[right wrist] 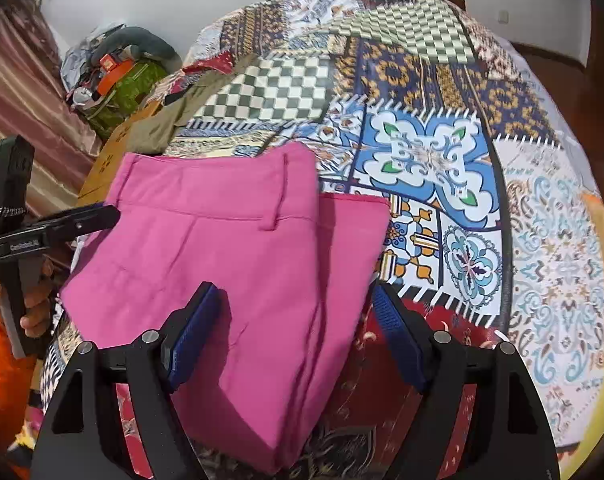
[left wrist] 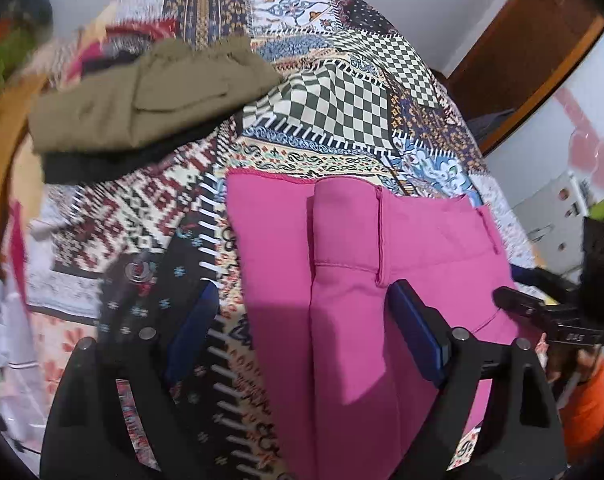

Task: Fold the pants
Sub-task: 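Grasp the waistband of the pink trousers with both tools and lift, then carry the folded trousers with both tools onto the olive trousers and release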

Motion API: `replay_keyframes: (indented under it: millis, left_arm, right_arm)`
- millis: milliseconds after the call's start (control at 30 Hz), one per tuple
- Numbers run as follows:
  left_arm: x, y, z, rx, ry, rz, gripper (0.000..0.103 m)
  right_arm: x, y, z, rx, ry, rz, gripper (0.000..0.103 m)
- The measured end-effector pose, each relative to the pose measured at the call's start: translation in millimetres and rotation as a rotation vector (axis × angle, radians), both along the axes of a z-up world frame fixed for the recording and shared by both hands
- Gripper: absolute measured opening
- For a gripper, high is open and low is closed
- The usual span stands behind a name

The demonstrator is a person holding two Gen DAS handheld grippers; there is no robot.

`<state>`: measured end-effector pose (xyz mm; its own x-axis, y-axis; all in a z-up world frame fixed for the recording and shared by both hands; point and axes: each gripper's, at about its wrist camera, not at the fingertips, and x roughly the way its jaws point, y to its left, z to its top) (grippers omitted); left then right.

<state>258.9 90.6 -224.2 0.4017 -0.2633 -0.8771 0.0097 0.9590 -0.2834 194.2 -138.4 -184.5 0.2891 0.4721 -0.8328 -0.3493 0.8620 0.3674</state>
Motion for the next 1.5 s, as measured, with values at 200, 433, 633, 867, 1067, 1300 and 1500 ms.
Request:
replay_keyframes:
  millis: [200, 433, 633, 867, 1067, 1300, 1500]
  left_arm:
    - [3, -8, 1, -0.075, -0.022, -0.044, 0.056]
    - [4, -11, 9, -0.078, -0.038, -0.058, 0.034]
    - [-6, -26, 32, 0.051, -0.116, -0.075, 0.021]
    - [-12, -15, 72, 0.135, -0.228, -0.042, 0.019]
    - [0, 14, 107, 0.159, -0.304, 0.014, 0.019]
    - [31, 54, 135, 0.231, -0.359, 0.07, 0.019]
    - [73, 87, 140, 0.322, -0.382, 0.135, 0.019]
  right_arm:
    - [11, -4, -3, 0.05, 0.002, -0.01, 0.047]
    - [15, 5, 2, 0.031, -0.038, 0.006, 0.021]
    - [13, 4, 21, 0.046, -0.094, -0.005, 0.012]
    - [14, 24, 62, 0.04, -0.213, 0.038, 0.011]
    - [32, 50, 97, 0.061, -0.311, 0.068, 0.011]
    - [65, 93, 123, 0.073, -0.387, 0.11, 0.011]
    - [100, 134, 129, 0.086, -0.406, 0.12, 0.011]
